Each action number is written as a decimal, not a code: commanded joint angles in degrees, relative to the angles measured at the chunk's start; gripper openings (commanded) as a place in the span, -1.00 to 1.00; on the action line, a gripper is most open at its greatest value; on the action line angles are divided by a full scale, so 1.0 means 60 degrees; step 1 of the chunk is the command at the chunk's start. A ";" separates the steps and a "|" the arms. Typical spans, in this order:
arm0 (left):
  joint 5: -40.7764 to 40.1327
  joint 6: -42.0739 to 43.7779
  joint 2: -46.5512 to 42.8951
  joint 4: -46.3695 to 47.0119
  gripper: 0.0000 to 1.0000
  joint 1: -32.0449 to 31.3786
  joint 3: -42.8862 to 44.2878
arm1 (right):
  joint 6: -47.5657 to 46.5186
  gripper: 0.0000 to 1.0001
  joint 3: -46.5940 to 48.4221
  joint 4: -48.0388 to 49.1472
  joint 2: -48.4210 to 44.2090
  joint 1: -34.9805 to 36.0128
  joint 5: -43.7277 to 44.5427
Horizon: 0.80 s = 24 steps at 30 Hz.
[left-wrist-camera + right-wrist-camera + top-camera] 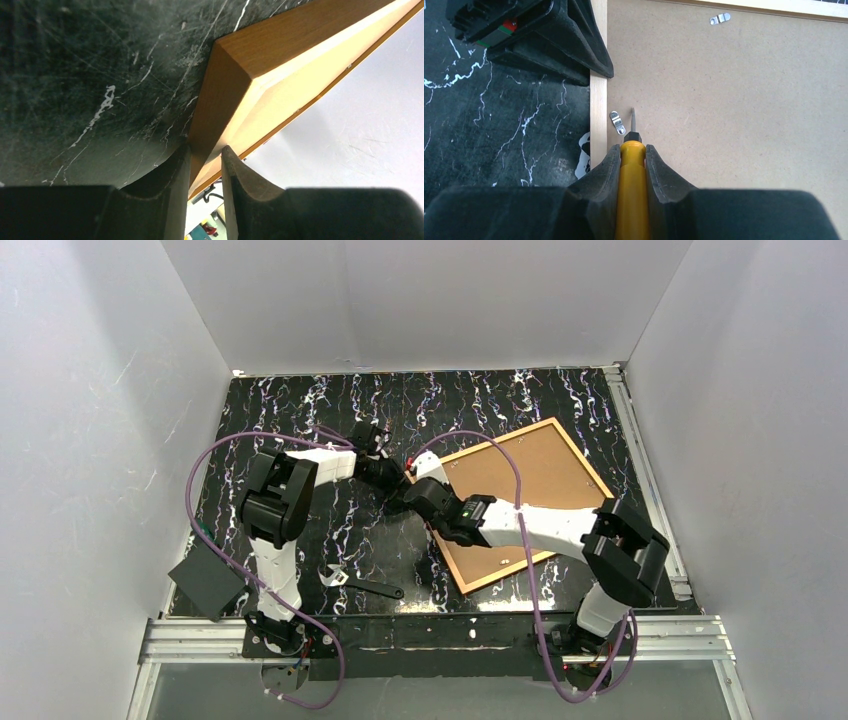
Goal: Take the photo out of the frame
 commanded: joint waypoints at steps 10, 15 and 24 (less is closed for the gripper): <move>0.0342 0.2348 -0.1558 -0.1425 0.00 -0.0105 0.0176 | 0.0614 -0.97 -0.1112 -0.1221 -0.3691 -0.0691 -0.1261; 0.1474 0.2573 -0.3012 0.0027 0.06 -0.0109 -0.1175 | 0.0913 -0.97 -0.2710 -0.1299 -0.5401 -0.2211 -0.5578; 0.3999 0.4065 -0.5732 0.1534 0.37 -0.1486 -0.2943 | 0.1517 -0.97 -0.4000 0.0147 -0.6784 -0.3623 -1.2435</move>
